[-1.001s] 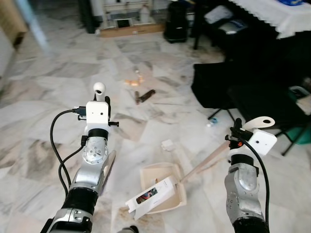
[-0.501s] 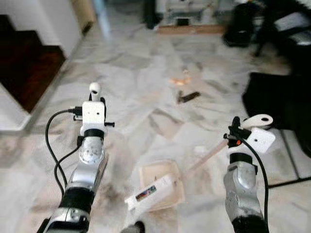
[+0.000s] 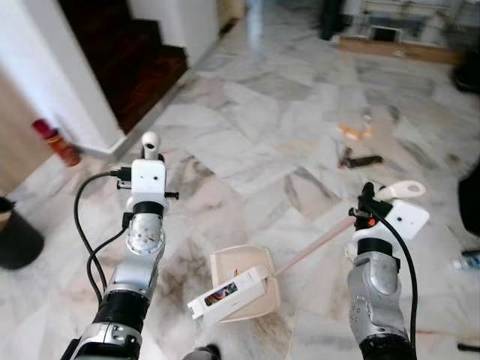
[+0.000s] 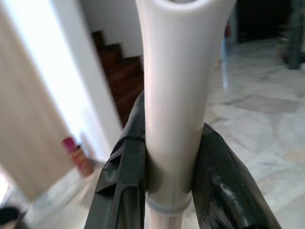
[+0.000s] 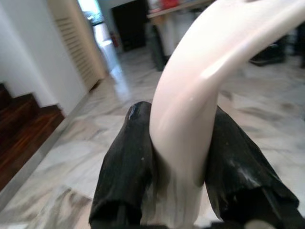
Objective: Sweep floor
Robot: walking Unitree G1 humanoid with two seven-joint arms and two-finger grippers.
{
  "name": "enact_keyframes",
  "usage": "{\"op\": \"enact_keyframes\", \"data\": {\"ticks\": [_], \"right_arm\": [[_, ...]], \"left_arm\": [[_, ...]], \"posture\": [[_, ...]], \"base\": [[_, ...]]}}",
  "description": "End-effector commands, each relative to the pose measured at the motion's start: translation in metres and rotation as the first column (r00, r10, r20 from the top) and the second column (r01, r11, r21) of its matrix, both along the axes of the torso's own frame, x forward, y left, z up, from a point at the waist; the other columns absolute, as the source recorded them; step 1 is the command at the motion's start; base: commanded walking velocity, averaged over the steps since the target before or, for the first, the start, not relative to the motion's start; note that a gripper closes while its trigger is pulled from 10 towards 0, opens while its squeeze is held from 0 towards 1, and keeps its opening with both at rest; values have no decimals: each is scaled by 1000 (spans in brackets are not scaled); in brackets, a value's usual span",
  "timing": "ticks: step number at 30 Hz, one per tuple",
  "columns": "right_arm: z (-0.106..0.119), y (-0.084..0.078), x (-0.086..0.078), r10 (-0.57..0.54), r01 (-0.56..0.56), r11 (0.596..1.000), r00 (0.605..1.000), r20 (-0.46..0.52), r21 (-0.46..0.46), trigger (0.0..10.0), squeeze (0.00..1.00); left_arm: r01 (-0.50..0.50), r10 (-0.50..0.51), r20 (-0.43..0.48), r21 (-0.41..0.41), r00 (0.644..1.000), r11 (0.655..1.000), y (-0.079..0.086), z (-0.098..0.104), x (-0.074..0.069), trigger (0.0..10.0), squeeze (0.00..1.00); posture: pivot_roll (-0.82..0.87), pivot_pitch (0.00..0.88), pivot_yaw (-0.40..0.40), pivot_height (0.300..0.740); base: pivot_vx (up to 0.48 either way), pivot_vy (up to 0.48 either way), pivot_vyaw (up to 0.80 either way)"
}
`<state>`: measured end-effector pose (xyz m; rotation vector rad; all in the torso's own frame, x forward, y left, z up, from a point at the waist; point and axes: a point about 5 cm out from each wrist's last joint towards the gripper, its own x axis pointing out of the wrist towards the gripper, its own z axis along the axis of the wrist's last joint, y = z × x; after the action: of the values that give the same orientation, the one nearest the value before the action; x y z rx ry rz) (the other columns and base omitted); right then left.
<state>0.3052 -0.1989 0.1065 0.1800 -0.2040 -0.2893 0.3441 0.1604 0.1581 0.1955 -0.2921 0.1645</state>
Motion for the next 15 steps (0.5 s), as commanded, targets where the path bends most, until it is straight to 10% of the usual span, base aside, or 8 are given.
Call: {"op": "enact_keyframes", "data": {"ticks": [1, 7, 15], "right_arm": [[10, 6, 4, 24, -24, 1000, 999, 38, -7, 10000, 0], [16, 0, 7, 33, -31, 999, 998, 48, -23, 10000, 0], [20, -3, 12, 50, -49, 998, 997, 50, -26, 10000, 0]], "left_arm": [[-33, 33, 23, 0, 999, 999, 7, 4, 0, 10000, 0], [-44, 45, 21, -20, 999, 999, 4, 2, -1, 10000, 0], [-53, 54, 26, -40, 998, 998, 2, 0, -1, 10000, 0]], "posture": [[-62, 111, -1, 740], [-70, 95, -24, 740], [-73, 78, -45, 740]], "base": [[0, 0, 800], [0, 0, 785], [0, 0, 0]]}}
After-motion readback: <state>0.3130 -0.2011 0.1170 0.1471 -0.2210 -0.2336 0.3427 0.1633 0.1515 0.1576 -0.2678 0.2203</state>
